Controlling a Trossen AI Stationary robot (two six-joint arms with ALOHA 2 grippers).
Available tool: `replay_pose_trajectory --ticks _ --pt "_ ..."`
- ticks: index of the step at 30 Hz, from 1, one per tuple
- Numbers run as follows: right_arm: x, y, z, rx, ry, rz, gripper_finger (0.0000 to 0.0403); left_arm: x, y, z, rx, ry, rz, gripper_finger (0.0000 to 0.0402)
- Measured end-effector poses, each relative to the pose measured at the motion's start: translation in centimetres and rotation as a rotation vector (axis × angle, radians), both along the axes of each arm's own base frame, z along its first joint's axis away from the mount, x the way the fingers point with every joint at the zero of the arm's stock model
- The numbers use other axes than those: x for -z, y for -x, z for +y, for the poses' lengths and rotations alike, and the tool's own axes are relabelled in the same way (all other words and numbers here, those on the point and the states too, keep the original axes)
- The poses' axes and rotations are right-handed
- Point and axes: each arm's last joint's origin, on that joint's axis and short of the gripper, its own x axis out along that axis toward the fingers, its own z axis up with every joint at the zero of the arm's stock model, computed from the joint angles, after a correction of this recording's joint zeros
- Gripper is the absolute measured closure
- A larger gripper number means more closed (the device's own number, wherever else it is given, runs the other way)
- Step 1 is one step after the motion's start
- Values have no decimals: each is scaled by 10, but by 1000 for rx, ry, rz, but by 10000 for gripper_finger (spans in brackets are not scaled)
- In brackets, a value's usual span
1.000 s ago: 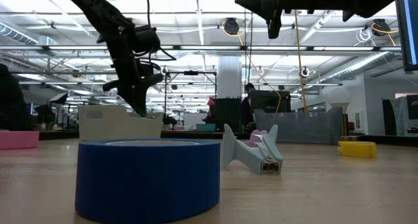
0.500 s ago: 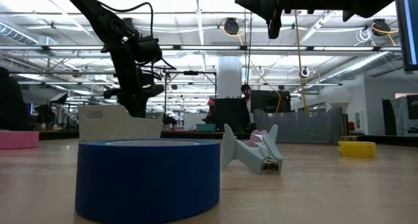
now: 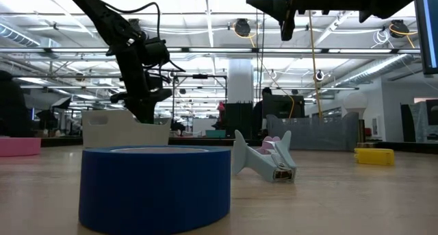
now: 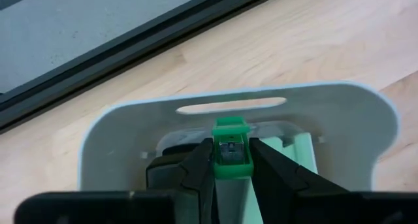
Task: Pick and place Stapler, Stapler remover, tape
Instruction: Put the green stapler into the gray bin, then put the yellow stapler into the gray bin
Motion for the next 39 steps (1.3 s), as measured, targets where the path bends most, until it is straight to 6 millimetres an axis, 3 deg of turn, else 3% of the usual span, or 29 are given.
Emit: replay_pose_trajectory --ticks 10,18,24,29,39 --pt "0 0 0 0 0 0 261 0 0 0 5 -6 7 303" --pt "0 0 0 -1 0 -1 261 0 0 0 -4 -5 4 240" --pt "0 0 0 -1 0 0 261 -3 1 0 -3 -15 -6 213" --pt "0 0 0 -2 0 0 261 -15 2 -3 3 -35 -54 206" --pt "1 0 0 -1 2 8 261 -57 12 -19 82 -39 -262 204"
